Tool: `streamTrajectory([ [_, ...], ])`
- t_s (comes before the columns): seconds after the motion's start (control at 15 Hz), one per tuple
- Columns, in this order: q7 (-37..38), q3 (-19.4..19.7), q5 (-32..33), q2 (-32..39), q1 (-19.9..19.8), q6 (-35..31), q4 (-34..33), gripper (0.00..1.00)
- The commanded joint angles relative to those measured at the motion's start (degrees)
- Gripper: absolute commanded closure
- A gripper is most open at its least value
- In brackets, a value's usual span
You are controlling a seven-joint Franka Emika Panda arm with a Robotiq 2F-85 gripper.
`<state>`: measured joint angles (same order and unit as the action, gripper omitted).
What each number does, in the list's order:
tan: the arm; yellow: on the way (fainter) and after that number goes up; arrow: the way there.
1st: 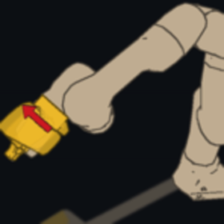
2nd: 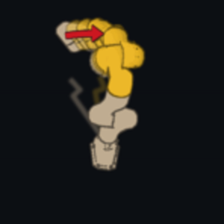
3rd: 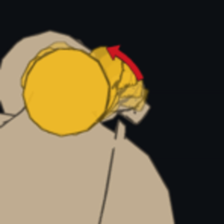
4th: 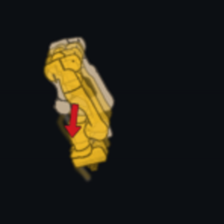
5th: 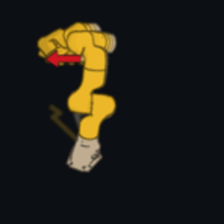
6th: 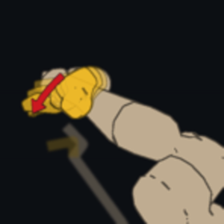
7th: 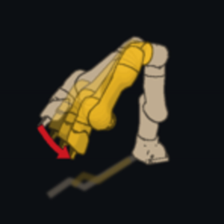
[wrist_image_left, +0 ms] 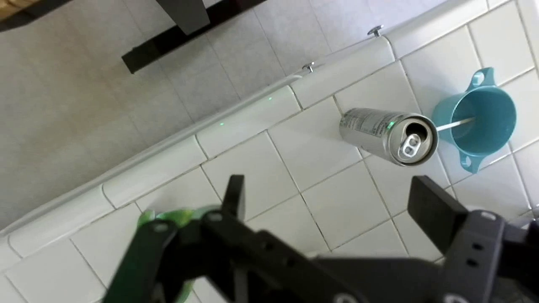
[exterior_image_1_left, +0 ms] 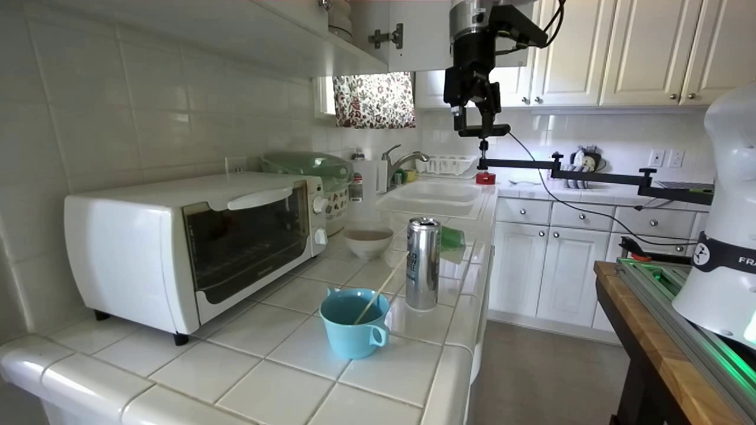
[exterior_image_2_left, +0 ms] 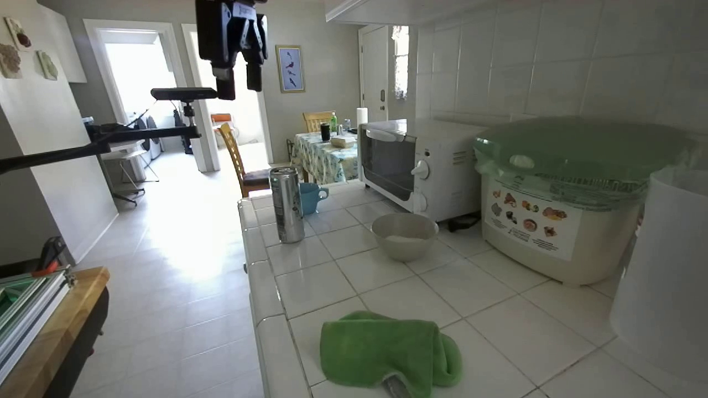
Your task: Wipe the counter with the green cloth
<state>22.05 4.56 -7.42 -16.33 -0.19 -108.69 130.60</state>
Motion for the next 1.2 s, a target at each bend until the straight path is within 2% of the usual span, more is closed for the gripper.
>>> streamTrajectory([
  [0.0,-3.2,-0.9,1.3,5.0,-1.8,8.1,-7.2,0.0],
  [0.27,-9.7,-0.9,5.9,6.9,-1.9,12.1,-11.8,0.0],
  [0.6,-18.0,-0.5,10.6,6.9,-2.1,10.2,-12.0,0.0],
  [0.8,-18.9,-0.5,11.8,6.7,-2.4,8.2,-11.5,0.0],
  [0.87,-16.5,-0.7,10.8,6.5,-2.4,9.0,-11.1,0.0],
  [1.13,-17.0,-0.6,11.0,6.5,-2.4,8.4,-11.1,0.0],
])
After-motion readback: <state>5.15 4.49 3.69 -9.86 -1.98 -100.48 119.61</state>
